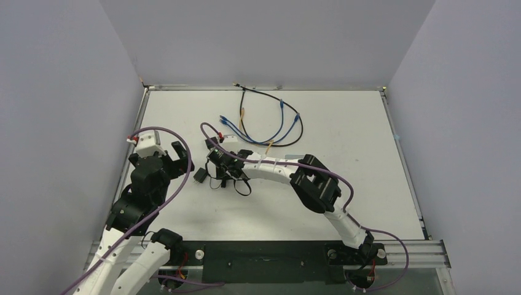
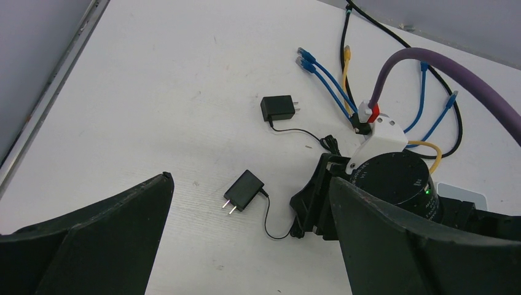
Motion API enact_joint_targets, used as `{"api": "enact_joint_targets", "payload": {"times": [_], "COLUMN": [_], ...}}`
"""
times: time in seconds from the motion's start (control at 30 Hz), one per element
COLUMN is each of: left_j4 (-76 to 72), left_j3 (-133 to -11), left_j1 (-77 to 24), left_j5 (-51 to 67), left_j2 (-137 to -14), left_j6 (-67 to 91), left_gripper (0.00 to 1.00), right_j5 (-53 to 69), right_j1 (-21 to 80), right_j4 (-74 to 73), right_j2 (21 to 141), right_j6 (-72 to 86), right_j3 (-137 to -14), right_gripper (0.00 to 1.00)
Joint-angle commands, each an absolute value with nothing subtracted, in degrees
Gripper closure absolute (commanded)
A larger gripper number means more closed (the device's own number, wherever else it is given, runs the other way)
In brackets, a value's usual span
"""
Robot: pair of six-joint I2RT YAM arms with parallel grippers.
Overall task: Insert the plug into the switch port
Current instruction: Pick up the power from the center of the board.
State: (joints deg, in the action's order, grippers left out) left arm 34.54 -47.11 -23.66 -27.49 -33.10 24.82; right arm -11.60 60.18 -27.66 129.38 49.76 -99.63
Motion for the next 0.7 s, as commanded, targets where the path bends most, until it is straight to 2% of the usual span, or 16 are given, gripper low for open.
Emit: {"api": "enact_joint_targets", "payload": {"times": [0.0,0.1,0.17,0.23,0.3,0.5,0.67], "left_j4": [33.99,34.06,34.2,34.5,34.79,34.43,34.16], "left_j3": [-48.69,-48.68,-48.65,-48.8,-48.97,-48.95,-49.07], "left_j1": [-24.62,-24.92,-24.96,-24.96,-24.96,-24.96,-24.96], "left_j5": [-29.05,-29.23,-29.59,-30.19,-30.79,-29.17,-28.71], "left_j2": [-32.46,-32.07,-31.63,-31.32,-31.25,-31.62,-31.51], "left_j6": [24.47,24.47,24.52,24.64,24.83,24.46,24.32], "left_gripper": [0.01,0.01,0.01,0.01,0.01,0.01,0.01], "right_j5": [-13.55,-13.88,-13.76,-13.59,-13.61,-13.61,-14.74], "right_j1": [61.27,61.51,61.65,61.69,61.75,61.7,61.64], "right_j4": [-31.02,-31.34,-31.57,-31.65,-31.64,-29.29,-26.08], "right_j2": [132.63,132.85,132.78,132.49,132.13,128.59,120.89], "right_j6": [50.05,49.99,49.95,49.9,49.92,47.88,43.44], "right_j3": [-100.32,-100.16,-99.97,-99.66,-99.7,-99.25,-96.31], "right_gripper": [0.68,0.73,0.81,0.93,1.0,1.0,1.0]}}
